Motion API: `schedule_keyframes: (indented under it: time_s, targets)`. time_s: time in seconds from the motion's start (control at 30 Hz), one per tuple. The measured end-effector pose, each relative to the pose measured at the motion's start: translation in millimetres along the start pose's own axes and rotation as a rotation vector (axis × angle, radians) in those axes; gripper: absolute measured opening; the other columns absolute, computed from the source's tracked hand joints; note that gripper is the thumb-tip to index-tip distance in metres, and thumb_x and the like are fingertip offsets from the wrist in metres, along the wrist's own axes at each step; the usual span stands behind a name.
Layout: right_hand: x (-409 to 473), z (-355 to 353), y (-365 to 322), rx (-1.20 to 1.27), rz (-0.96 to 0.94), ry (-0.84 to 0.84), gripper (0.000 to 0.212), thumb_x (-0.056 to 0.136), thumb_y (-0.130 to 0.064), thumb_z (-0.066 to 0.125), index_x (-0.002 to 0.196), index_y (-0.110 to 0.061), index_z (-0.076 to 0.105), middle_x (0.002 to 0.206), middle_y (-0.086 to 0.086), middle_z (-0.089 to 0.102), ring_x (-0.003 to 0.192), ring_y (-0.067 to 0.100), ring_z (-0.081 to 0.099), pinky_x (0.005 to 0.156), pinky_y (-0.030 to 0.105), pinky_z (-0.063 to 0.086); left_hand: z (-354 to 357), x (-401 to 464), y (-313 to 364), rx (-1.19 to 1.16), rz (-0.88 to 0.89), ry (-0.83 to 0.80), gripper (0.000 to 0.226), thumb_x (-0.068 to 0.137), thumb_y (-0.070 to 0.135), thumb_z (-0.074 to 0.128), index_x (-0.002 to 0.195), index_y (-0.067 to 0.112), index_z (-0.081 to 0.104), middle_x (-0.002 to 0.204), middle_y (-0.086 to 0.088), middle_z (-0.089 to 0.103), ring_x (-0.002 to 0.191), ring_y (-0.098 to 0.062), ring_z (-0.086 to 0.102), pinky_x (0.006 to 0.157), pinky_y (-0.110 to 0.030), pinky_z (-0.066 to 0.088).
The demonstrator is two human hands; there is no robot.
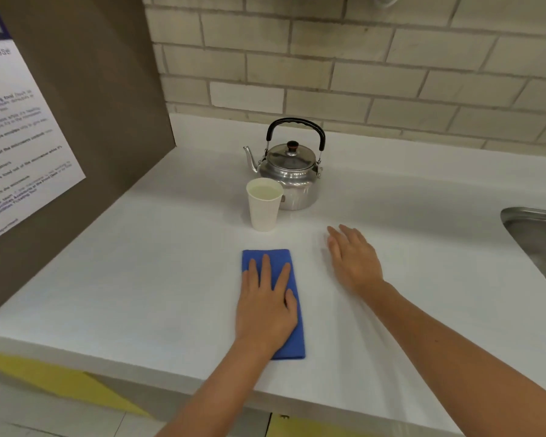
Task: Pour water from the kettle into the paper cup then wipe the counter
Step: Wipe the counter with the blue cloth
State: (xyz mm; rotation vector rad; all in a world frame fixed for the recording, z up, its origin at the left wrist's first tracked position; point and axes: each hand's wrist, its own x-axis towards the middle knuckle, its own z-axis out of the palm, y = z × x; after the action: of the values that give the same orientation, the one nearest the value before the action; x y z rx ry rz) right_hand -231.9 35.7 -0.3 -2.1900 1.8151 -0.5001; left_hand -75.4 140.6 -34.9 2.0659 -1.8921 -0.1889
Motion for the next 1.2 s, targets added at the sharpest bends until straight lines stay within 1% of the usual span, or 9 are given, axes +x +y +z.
schedule_keyframes:
  time_s: [0.1, 0.2, 0.43, 0.57, 0.67, 0.77, 0.9, 1.03, 1.2]
  targets:
    - [2.9, -14.7, 23.9, -0.012, 0.085, -0.081, 0.045, 0.1, -0.035, 0.021, 0.142, -0.024, 0.033, 0.154, 0.003, 0.027, 0.142, 0.023, 0.018, 0.116, 0.043, 0.012, 15.6, 19.9, 37.7, -0.019, 0.027, -0.035, 0.054, 0.094, 0.037, 0.022, 0.147, 0.027, 0.011, 0.159, -0.011, 0.002, 0.146, -0.032, -0.003, 0.118, -0.04, -0.005]
    - [1.2, -18.2, 42.5, -0.066, 0.054, -0.151, 0.044, 0.1, -0.034, 0.021, 0.142, -0.026, 0.032, 0.155, 0.002, 0.023, 0.144, 0.021, 0.014, 0.116, 0.042, 0.01, 23.5, 64.0, 63.7, -0.022, 0.035, -0.077, 0.053, 0.096, 0.035, 0.022, 0.147, 0.025, 0.01, 0.158, -0.013, 0.001, 0.145, -0.033, -0.003, 0.118, -0.041, -0.004]
    - [5.2, -14.2, 48.0, 0.037, 0.04, -0.087, 0.043, 0.1, -0.033, 0.02, 0.138, -0.023, 0.039, 0.153, 0.003, 0.029, 0.143, 0.02, 0.018, 0.116, 0.041, 0.012, 30.3, 134.7, 86.1, 0.02, 0.017, -0.123, 0.052, 0.098, 0.033, 0.019, 0.147, 0.022, 0.008, 0.158, -0.014, 0.001, 0.145, -0.032, -0.001, 0.12, -0.041, -0.002]
    - [4.5, -14.5, 46.3, 0.036, 0.046, -0.081, 0.044, 0.1, -0.033, 0.021, 0.137, -0.02, 0.041, 0.152, 0.005, 0.031, 0.142, 0.023, 0.019, 0.116, 0.044, 0.013, 30.0, 109.0, 78.2, -0.035, 0.031, -0.082, 0.052, 0.097, 0.035, 0.02, 0.147, 0.024, 0.01, 0.158, -0.013, 0.001, 0.146, -0.031, -0.002, 0.119, -0.039, -0.003]
    - [5.5, -10.5, 39.9, -0.055, 0.055, -0.059, 0.044, 0.099, -0.036, 0.021, 0.133, -0.02, 0.044, 0.15, 0.007, 0.034, 0.14, 0.025, 0.022, 0.114, 0.047, 0.017, 35.6, 71.5, 63.6, -0.069, 0.023, -0.03, 0.054, 0.095, 0.039, 0.022, 0.146, 0.028, 0.012, 0.159, -0.011, 0.001, 0.146, -0.029, -0.003, 0.117, -0.036, -0.005]
    - [5.9, -6.3, 32.1, -0.07, 0.076, -0.039, 0.043, 0.099, -0.038, 0.022, 0.128, -0.019, 0.047, 0.148, 0.008, 0.035, 0.137, 0.027, 0.025, 0.111, 0.046, 0.02, 32.7, 78.1, 63.5, -0.034, -0.002, -0.07, 0.054, 0.095, 0.039, 0.022, 0.147, 0.028, 0.01, 0.158, -0.013, -0.001, 0.145, -0.032, -0.005, 0.118, -0.04, -0.005]
    - [5.9, -8.0, 29.3, -0.088, 0.095, -0.042, 0.042, 0.099, -0.035, 0.021, 0.128, -0.019, 0.046, 0.146, 0.009, 0.037, 0.134, 0.028, 0.028, 0.108, 0.045, 0.022, 22.5, 106.3, 75.5, 0.016, 0.036, -0.14, 0.053, 0.097, 0.038, 0.02, 0.147, 0.024, 0.008, 0.158, -0.015, -0.004, 0.145, -0.032, -0.007, 0.12, -0.041, -0.004]
    - [6.9, -6.6, 24.9, -0.179, 0.089, -0.037, 0.041, 0.098, -0.035, 0.02, 0.125, -0.018, 0.045, 0.136, 0.008, 0.043, 0.124, 0.029, 0.036, 0.102, 0.045, 0.03, 19.6, 75.1, 58.8, -0.03, 0.07, -0.118, 0.055, 0.095, 0.041, 0.022, 0.147, 0.026, 0.01, 0.158, -0.013, -0.003, 0.145, -0.031, -0.007, 0.119, -0.04, -0.004]
    - [0.1, 14.6, -3.7, -0.178, 0.048, -0.075, 0.047, 0.098, -0.042, 0.019, 0.139, -0.027, 0.033, 0.151, 0.003, 0.028, 0.139, 0.033, 0.018, 0.113, 0.051, 0.017, 0.3, 16.4, -3.8, -0.011, 0.012, -0.1, 0.063, 0.09, 0.057, 0.023, 0.146, 0.033, 0.009, 0.159, -0.008, -0.004, 0.145, -0.026, -0.01, 0.117, -0.036, -0.007]
